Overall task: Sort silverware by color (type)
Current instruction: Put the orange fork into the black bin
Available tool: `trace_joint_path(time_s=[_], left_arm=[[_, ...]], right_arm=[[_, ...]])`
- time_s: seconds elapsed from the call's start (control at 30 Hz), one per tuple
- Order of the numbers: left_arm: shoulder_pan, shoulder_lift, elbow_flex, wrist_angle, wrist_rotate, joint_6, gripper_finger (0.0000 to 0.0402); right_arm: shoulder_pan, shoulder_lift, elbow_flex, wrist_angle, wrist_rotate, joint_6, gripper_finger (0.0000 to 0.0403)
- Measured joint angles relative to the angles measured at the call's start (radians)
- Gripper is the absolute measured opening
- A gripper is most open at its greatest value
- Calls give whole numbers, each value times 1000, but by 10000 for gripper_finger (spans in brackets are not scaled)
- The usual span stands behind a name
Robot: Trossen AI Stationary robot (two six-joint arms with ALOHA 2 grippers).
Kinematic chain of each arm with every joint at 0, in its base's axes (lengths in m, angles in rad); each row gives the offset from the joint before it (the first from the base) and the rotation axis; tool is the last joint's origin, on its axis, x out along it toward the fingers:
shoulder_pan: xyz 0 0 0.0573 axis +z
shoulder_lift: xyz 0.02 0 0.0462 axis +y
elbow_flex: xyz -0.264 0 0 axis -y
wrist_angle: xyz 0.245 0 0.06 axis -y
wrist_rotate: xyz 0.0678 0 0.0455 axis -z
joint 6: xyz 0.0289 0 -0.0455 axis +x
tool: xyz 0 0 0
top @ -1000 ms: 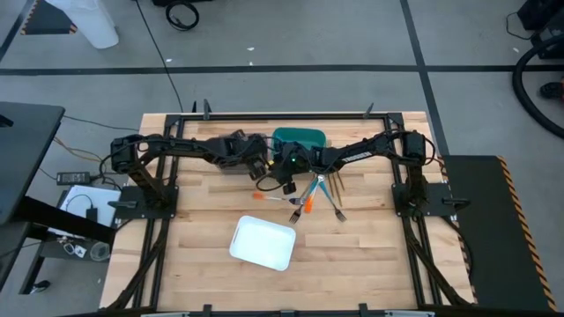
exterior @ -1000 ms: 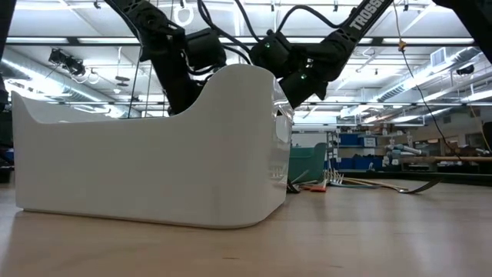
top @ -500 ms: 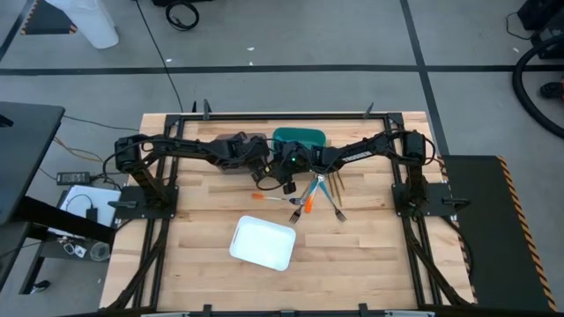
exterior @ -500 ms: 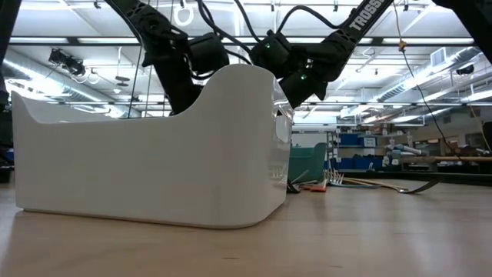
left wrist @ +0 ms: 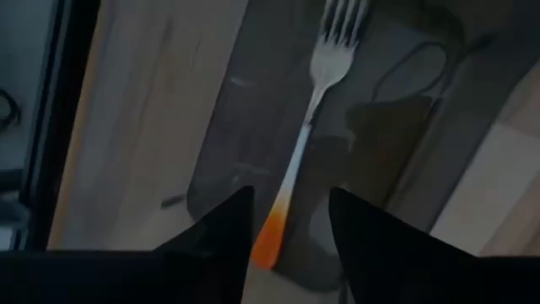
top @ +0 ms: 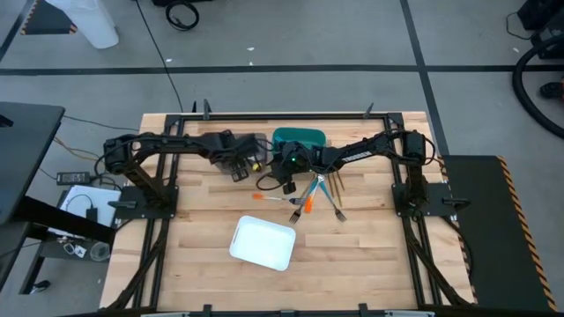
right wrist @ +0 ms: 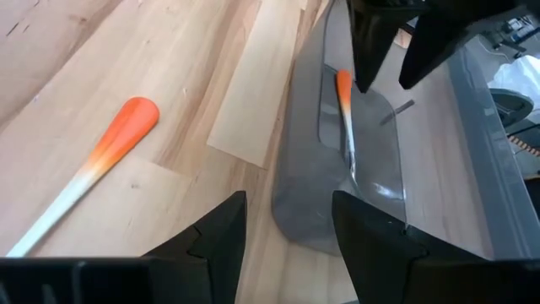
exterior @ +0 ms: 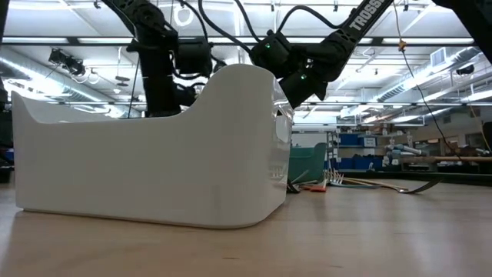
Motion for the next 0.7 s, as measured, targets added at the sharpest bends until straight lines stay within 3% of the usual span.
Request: trace_joint_path(time_s=[0.13,0.33,0.7], left_arm=[[-19,-33,0,1,-13,-10,160],[-103,-166,-46,64,-123,-12,160],[-303,-404,-206,157,-121,-136,160]], right_arm=[[0,-1,0,-13,9,15,187],[7,-45,-2,-109,71,54,187],[78,-192,-1,-336,102,268,187]])
